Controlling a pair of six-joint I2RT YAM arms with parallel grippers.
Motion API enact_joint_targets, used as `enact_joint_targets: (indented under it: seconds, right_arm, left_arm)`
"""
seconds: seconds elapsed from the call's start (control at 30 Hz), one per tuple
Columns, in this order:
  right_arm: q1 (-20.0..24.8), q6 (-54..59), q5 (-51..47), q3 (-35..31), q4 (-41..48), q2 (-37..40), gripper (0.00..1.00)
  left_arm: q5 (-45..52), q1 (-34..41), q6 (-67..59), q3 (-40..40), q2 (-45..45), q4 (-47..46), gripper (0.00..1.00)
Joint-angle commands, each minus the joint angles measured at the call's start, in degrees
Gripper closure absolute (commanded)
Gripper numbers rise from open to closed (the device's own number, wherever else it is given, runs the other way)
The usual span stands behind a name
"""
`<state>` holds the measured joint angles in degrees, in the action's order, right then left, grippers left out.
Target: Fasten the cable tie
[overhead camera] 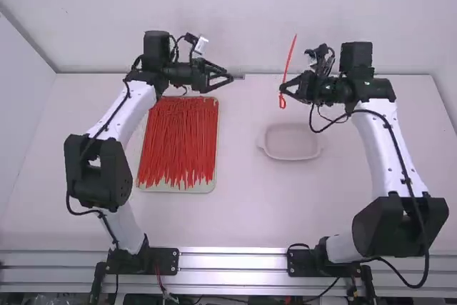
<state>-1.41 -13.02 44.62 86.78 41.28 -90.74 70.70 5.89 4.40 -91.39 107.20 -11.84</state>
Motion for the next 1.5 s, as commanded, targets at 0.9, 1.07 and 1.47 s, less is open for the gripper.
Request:
enact_joint_targets:
  seconds: [0.9,1.07,1.47]
  right_arm:
    - [-2.8,-3.7,-30.9,-40.2,-32.9,0.0,1.0]
    - [-2.8,-3.7,-34.6,-41.8,-35.4,0.0,1.0]
    - [-2.7,-3.5,-35.7,-42.5,-38.2,0.0,0.01]
  left_arm:
    - [-22.1,0.3,-15.8,4.3,-0.6,-21.8,0.01]
    - [-22.1,0.7,-15.8,4.3,-0.6,-22.2,0.01]
    - [-21.7,0.9,-15.8,4.3,-0.6,-21.9,0.01]
